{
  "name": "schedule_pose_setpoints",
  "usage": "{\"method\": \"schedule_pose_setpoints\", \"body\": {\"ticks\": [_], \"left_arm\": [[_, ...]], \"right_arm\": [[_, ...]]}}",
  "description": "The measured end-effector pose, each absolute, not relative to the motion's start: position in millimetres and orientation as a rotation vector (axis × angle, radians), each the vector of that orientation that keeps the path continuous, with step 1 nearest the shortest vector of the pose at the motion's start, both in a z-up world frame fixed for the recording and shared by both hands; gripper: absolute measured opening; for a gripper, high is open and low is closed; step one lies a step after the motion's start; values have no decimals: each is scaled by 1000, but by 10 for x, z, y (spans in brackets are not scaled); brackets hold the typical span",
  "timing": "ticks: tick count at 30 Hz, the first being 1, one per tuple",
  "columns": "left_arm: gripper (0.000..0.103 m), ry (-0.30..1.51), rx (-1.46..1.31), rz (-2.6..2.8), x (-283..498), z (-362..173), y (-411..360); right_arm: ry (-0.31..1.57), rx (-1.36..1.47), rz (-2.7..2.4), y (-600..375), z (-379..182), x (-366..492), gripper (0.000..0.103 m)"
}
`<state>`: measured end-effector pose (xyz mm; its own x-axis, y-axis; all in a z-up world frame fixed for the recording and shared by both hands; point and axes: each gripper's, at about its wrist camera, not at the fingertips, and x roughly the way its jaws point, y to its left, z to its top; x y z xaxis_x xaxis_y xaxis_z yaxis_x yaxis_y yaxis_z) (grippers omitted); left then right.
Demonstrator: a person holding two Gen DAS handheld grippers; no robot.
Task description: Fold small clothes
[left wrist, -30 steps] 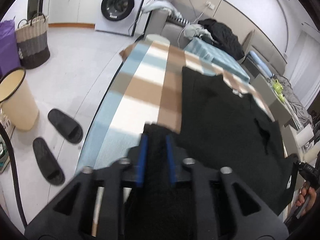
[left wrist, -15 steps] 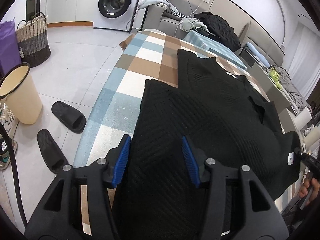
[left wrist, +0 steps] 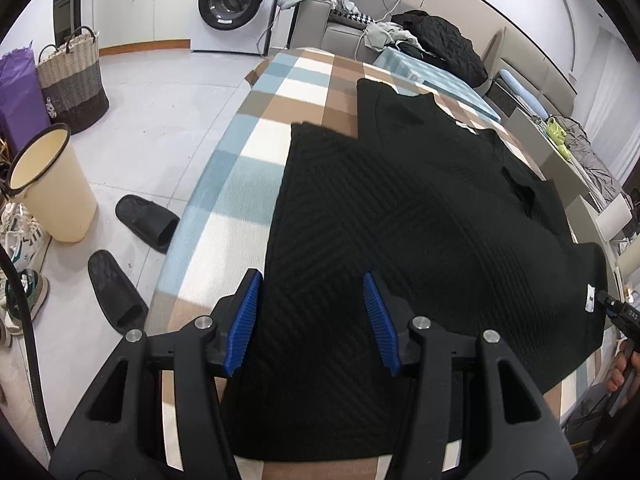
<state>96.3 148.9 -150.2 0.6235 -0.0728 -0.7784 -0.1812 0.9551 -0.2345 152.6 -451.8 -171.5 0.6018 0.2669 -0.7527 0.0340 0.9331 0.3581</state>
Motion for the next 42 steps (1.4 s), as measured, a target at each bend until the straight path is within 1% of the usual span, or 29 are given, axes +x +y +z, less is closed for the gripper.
{"method": "schedule_pose_setpoints", "body": {"ticks": [2, 6, 9, 14, 21, 22, 23, 26, 28, 32, 33, 34, 35, 36, 42], "left_arm": [[48, 907, -302, 69, 923, -1519, 1480], [48, 930, -286, 85, 859, -1548, 1436], [49, 937, -273, 101, 792, -1534, 1435], [51, 953, -276, 123, 644, -1565, 1512], [50, 937, -269, 117, 563, -1576, 1530], [45, 934, -269, 111, 558, -1576, 1530], [31, 930, -272, 105, 554, -1575, 1534], [13, 924, -290, 134, 546, -1578, 1591], [5, 903, -311, 128, 524, -1554, 1623], [3, 869, -312, 116, 479, -1475, 1625], [3, 859, -316, 115, 466, -1450, 1631], [3, 853, -322, 111, 447, -1429, 1635], [3, 847, -327, 107, 433, -1405, 1637], [3, 835, -330, 106, 415, -1376, 1636], [3, 736, -335, 94, 361, -1059, 1643]], "right_arm": [[929, 360, 151, -4514, -1751, 1504, 39], [940, 365, 171, -4516, -1768, 1453, 38], [904, 383, 223, -4538, -1693, 1343, 39], [925, 378, 180, -4614, -1724, 1251, 39], [935, 356, 179, -4549, -1732, 1222, 39], [934, 349, 179, -4543, -1730, 1221, 39], [934, 344, 179, -4540, -1734, 1229, 39], [938, 323, 161, -4535, -1755, 1237, 39], [938, 321, 164, -4530, -1776, 1249, 39], [942, 302, 156, -4512, -1844, 1307, 39], [940, 299, 150, -4518, -1857, 1319, 31], [939, 300, 146, -4513, -1857, 1320, 26], [933, 305, 149, -4514, -1853, 1319, 10], [922, 312, 164, -4520, -1838, 1311, 3], [765, 394, 228, -4600, -1435, 1160, 2]]}}
